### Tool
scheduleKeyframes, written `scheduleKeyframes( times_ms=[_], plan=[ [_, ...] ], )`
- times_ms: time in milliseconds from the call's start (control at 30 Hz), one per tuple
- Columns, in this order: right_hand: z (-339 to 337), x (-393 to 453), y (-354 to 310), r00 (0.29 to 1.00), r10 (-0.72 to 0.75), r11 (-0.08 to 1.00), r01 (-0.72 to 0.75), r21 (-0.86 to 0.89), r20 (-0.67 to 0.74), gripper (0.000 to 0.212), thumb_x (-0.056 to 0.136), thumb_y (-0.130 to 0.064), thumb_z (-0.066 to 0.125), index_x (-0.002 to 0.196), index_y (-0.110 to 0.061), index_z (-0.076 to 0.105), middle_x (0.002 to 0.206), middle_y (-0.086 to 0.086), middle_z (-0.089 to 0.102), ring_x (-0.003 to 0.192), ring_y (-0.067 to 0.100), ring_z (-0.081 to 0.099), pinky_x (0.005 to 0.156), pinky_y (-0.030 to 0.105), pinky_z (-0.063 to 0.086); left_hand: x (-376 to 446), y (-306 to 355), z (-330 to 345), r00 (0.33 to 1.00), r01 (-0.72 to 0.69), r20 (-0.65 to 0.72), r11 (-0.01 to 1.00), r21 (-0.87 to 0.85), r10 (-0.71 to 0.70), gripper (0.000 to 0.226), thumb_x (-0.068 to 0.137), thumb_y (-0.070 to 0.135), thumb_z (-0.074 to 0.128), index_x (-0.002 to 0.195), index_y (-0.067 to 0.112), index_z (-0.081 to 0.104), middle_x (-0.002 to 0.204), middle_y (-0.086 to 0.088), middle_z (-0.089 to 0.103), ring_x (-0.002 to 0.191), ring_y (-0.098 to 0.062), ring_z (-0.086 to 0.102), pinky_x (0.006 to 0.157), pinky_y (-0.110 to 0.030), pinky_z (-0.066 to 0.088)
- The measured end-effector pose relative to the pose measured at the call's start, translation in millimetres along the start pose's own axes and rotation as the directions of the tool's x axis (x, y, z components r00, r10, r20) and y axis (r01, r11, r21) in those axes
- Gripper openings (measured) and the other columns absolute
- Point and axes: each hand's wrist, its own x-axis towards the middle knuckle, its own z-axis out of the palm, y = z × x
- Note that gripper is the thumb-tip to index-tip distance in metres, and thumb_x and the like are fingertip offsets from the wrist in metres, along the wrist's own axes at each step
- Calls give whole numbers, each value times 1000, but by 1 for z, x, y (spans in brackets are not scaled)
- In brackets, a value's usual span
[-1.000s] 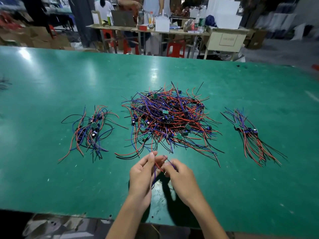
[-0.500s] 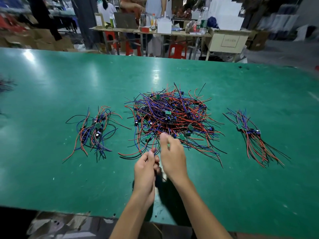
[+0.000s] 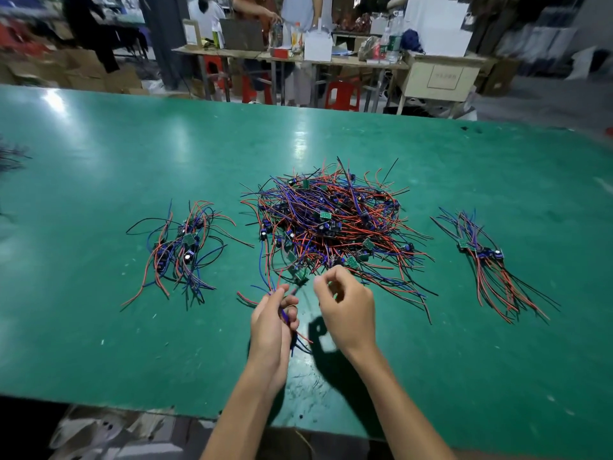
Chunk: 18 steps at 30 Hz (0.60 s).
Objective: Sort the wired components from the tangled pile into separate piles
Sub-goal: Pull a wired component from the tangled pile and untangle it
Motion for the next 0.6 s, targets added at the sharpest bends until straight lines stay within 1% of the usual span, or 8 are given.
scheduleKeyframes(
  times_ms=[67,167,233,300,367,467,533,600],
  plan=[
    [-4,-17,4,985,-155,987,158,-40,69,19,90,-45,60,80,-28,59,68,-15,63,61,8,57,59,25,44,-2,0,7,998,43,47,999,18,-44,17,105,18,46,99,8,58,71,-6,57,51,-9,49,43,-18,38],
    [-7,-34,13,939,-314,943,326,-70,141,10,90,-37,66,87,-28,64,81,-18,66,68,-4,55,64,18,45,-5,-2,14,995,50,76,991,122,-59,25,107,23,45,99,8,64,76,-4,60,59,-12,55,53,-21,49],
    [-11,-38,17,923,-349,931,362,-54,161,11,91,-39,66,90,-29,65,84,-19,65,71,-5,54,67,17,45,-6,-2,13,997,-2,81,971,240,-18,25,107,24,45,103,10,65,73,0,55,59,-11,49,52,-20,47],
    [-14,-37,17,938,-309,949,314,-7,157,18,94,-47,61,90,-30,66,80,-17,65,70,2,58,65,22,47,-7,0,9,992,-107,104,907,407,70,24,107,24,46,103,12,66,66,4,48,57,-10,43,55,-22,41],
    [-17,-35,16,968,-207,978,202,43,144,25,95,-51,55,88,-31,67,75,-14,66,65,9,60,62,28,48,-8,8,5,963,-266,192,776,571,189,26,106,25,47,99,14,69,59,11,44,54,-6,40,54,-18,36],
    [-19,-31,18,986,-75,990,55,133,152,27,96,-47,55,82,-29,69,67,-9,68,62,11,65,64,35,52,-9,32,1,871,-489,392,584,648,295,23,105,24,52,95,19,73,57,12,46,57,-8,42,56,-19,36],
    [-19,-31,21,986,-42,985,13,170,163,23,95,-39,60,79,-26,70,66,-6,69,62,9,65,63,30,51,-5,54,1,811,-585,502,417,696,299,20,103,21,55,98,25,74,62,9,52,60,-9,46,60,-24,37],
    [-17,-30,22,981,-6,973,-38,226,192,20,97,-29,64,81,-24,73,66,-2,70,59,6,65,60,24,48,0,75,3,752,-659,615,224,718,239,20,102,20,57,101,29,75,66,13,57,62,-2,49,62,-20,38]
  ],
)
